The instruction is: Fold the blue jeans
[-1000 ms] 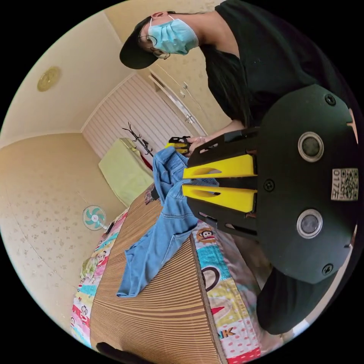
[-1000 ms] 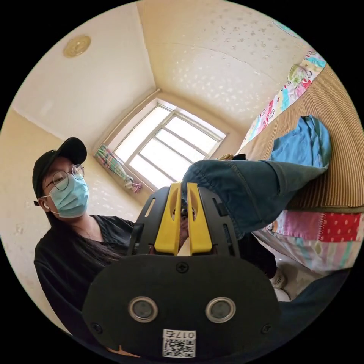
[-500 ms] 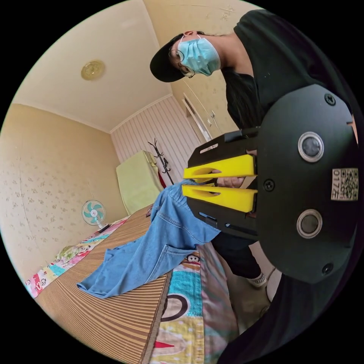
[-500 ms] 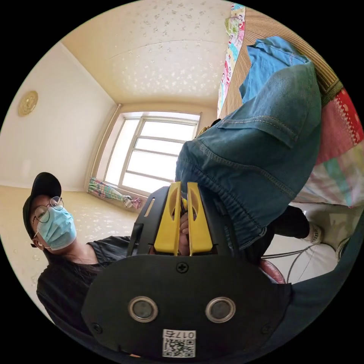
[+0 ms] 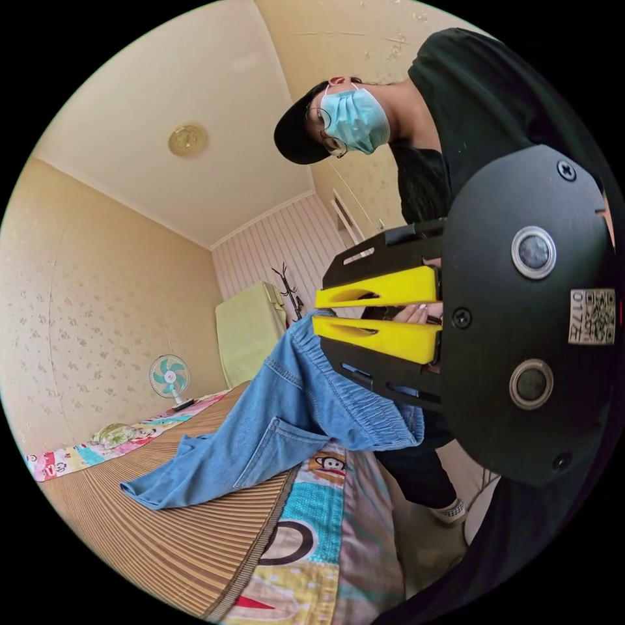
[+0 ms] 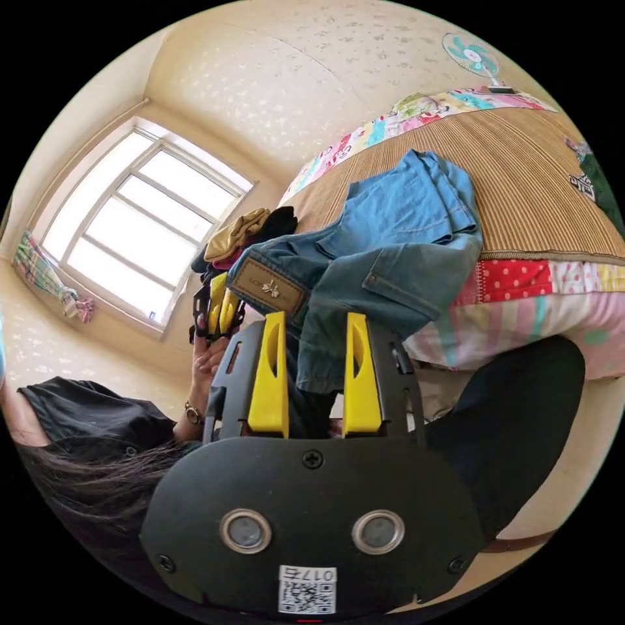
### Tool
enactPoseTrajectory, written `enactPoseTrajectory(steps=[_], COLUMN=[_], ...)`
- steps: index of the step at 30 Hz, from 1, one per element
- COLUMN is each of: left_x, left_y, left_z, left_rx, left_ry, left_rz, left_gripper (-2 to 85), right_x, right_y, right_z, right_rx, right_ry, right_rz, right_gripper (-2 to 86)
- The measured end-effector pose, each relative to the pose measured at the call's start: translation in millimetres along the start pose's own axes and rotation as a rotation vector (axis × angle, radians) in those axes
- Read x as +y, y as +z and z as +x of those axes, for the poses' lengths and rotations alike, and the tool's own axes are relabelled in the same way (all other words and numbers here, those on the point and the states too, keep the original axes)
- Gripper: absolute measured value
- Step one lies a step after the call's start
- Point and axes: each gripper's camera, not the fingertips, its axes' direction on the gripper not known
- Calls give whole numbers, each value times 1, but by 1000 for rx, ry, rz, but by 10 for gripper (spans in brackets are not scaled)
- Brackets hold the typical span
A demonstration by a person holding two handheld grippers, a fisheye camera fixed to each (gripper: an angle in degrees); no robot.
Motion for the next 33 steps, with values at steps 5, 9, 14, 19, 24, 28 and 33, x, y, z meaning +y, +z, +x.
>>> enactPoseTrajectory(steps=[5,9,14,19,24,28,33], left_x=[1,3,-4,-11,-15,-16,-25], left_y=[11,20,34,44,65,97,135], left_z=[-4,-6,-4,-12,-66,-130,-195], left_rx=[24,22,265,-195,-857,-1055,-967], left_ry=[-9,-7,91,51,-79,-114,-187], left_rz=[-1,1,57,-32,-262,-393,-500], left_gripper=[4,-5,-9,2,143,169,133], right_x=[11,15,13,-1,-25,-51,-70], right_y=[40,70,113,106,102,125,169], right_z=[10,25,32,24,10,16,24], right_rx=[66,96,177,164,381,457,504], right_ry=[128,206,185,197,105,90,44], right_rz=[-149,-284,-358,-311,-295,-345,-433], right_gripper=[138,143,74,87,128,168,138])
